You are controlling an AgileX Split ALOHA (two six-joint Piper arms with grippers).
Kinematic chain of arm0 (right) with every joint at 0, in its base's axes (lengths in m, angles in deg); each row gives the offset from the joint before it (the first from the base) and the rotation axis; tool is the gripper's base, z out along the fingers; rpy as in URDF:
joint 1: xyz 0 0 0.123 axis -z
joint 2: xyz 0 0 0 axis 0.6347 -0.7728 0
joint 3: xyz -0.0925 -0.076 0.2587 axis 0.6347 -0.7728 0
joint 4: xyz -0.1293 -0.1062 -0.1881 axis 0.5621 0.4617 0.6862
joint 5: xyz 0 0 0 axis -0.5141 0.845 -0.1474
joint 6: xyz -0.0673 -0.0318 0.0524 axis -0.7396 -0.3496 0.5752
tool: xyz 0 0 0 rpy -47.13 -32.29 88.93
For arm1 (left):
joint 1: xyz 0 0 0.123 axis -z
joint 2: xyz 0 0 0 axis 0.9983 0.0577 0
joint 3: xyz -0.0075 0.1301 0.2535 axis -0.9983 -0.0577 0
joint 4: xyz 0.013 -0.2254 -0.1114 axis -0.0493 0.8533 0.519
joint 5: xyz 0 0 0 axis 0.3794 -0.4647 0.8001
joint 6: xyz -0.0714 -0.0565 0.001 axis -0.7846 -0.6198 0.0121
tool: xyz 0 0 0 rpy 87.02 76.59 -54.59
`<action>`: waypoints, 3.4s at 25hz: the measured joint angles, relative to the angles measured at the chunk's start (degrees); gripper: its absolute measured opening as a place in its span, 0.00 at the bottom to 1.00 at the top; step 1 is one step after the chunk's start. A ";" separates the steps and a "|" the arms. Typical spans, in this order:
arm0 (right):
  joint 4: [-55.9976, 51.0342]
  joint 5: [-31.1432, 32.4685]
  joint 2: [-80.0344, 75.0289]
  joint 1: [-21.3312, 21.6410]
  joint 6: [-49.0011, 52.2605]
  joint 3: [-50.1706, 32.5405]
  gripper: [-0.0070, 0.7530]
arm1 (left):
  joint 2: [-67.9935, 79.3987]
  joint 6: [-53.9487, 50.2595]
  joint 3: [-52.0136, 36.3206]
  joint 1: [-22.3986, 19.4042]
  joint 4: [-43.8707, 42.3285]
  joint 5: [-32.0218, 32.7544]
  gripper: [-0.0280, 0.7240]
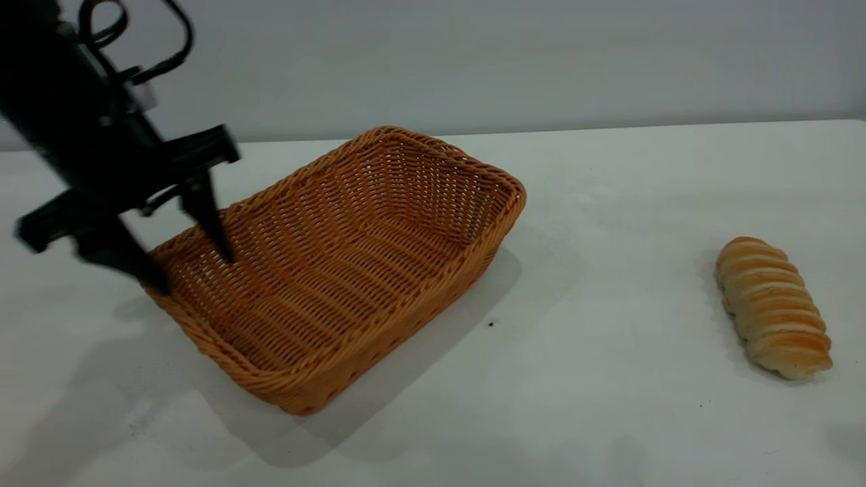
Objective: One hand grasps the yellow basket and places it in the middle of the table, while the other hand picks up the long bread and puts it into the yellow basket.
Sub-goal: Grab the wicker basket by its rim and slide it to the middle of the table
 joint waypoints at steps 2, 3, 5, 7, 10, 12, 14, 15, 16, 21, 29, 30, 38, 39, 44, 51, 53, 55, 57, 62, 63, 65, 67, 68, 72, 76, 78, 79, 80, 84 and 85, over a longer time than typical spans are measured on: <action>0.06 0.00 0.00 0.00 -0.04 0.00 0.52 | 1.62 0.00 0.23 1.52 0.26 -0.12 0.81; 0.11 0.00 0.00 0.00 -0.04 0.00 0.52 | 2.16 0.00 0.23 2.21 0.27 0.00 0.81; 0.11 0.06 0.00 0.00 -0.04 0.00 0.52 | 2.64 0.00 0.23 3.21 0.20 0.11 0.81; 0.11 0.19 0.00 0.00 -0.04 0.00 0.52 | 2.70 0.00 0.42 3.51 0.21 0.11 0.81; 0.16 0.23 0.00 0.00 -0.04 0.00 0.52 | 2.70 0.00 1.89 3.51 -0.41 0.48 0.81; 0.16 0.23 0.00 0.00 -0.04 0.00 0.52 | 2.70 0.00 3.66 3.51 -0.86 2.26 0.81; 0.16 0.23 0.00 0.00 -0.07 0.00 0.52 | 2.70 0.00 5.82 3.51 -1.39 5.30 0.81; 0.16 0.23 0.00 0.00 -0.07 0.00 0.52 | 2.70 0.00 6.89 3.51 -1.52 7.29 0.81; 0.16 0.23 0.00 0.00 -0.07 0.00 0.52 | 2.70 0.00 7.78 3.51 -1.75 8.92 0.81; 0.16 0.73 0.00 0.00 -0.12 0.00 0.52 | 2.70 -0.04 10.67 3.51 -5.47 17.03 0.81; 0.06 0.93 0.00 0.00 -0.12 0.00 0.52 | -1.31 -9.78 10.68 3.51 -15.48 22.63 0.81; 0.06 0.93 0.00 0.00 -0.12 0.00 0.52 | -2.18 -11.01 10.68 3.51 -15.97 22.61 0.81; 0.06 0.98 0.00 0.00 -0.12 0.00 0.52 | -3.38 -17.27 9.24 3.51 -15.83 21.00 0.81; 0.00 0.98 0.00 0.00 -0.12 0.00 0.52 | -3.38 -18.18 8.44 3.55 -15.78 20.06 0.81; -0.23 1.00 0.00 0.00 -0.12 0.00 0.52 | -2.65 -19.56 5.62 4.34 -14.86 15.37 0.81; -0.56 1.00 0.00 0.00 -0.12 0.00 0.52 | -0.73 -20.12 5.50 4.44 -14.46 14.82 0.81; -0.89 1.00 0.00 0.00 -0.12 0.00 0.52 | -0.68 -20.91 5.50 4.44 -14.53 14.56 0.81; -1.02 1.00 0.00 0.00 -0.12 0.00 0.52 | -0.68 -22.08 5.50 4.44 -14.58 13.99 0.81; -1.02 1.00 0.00 0.00 -0.12 0.00 0.52 | -0.68 -23.56 5.50 4.44 -14.63 13.01 0.81; -1.02 1.00 0.00 0.00 -0.12 0.00 0.52 | -0.14 -25.64 5.50 4.44 -14.63 12.15 0.81; -1.07 1.00 0.00 0.00 -0.12 0.00 0.52 | 0.32 -25.68 5.50 4.44 -14.63 12.21 0.81; -1.13 1.00 0.00 0.00 -0.12 0.00 0.52 | 1.33 -25.68 5.50 4.49 -14.58 12.62 0.81; -1.13 1.00 0.00 0.00 -0.12 0.00 0.52 | 2.41 -25.70 5.50 4.49 -14.54 13.09 0.81; -1.19 1.00 0.00 0.00 -0.12 0.00 0.52 | 2.86 -25.70 5.50 4.49 -14.54 13.22 0.81; -1.25 0.95 0.00 0.00 -0.12 0.00 0.52 | 4.18 -25.70 5.50 4.49 -14.54 12.73 0.81; -1.25 0.95 0.00 0.00 -0.12 0.00 0.52 | 5.14 -25.70 5.50 4.49 -14.47 11.12 0.81; -1.25 0.95 0.00 0.00 -0.12 0.00 0.52 | 5.76 -25.70 5.50 4.49 -14.47 10.54 0.81; -1.25 0.95 0.00 0.00 -0.12 0.00 0.52 | 6.10 -25.74 5.50 4.49 -14.25 10.22 0.81; -1.25 0.95 0.00 0.00 -0.12 0.00 0.52 | 6.41 -25.74 5.50 4.49 -14.04 9.93 0.81; -1.25 0.95 0.00 0.00 -0.12 0.00 0.52 | 7.36 -25.74 5.50 4.49 -13.83 8.52 0.80; -1.25 0.95 0.00 0.00 -0.12 0.00 0.52 | 7.36 -25.74 5.50 4.49 -13.83 8.05 0.78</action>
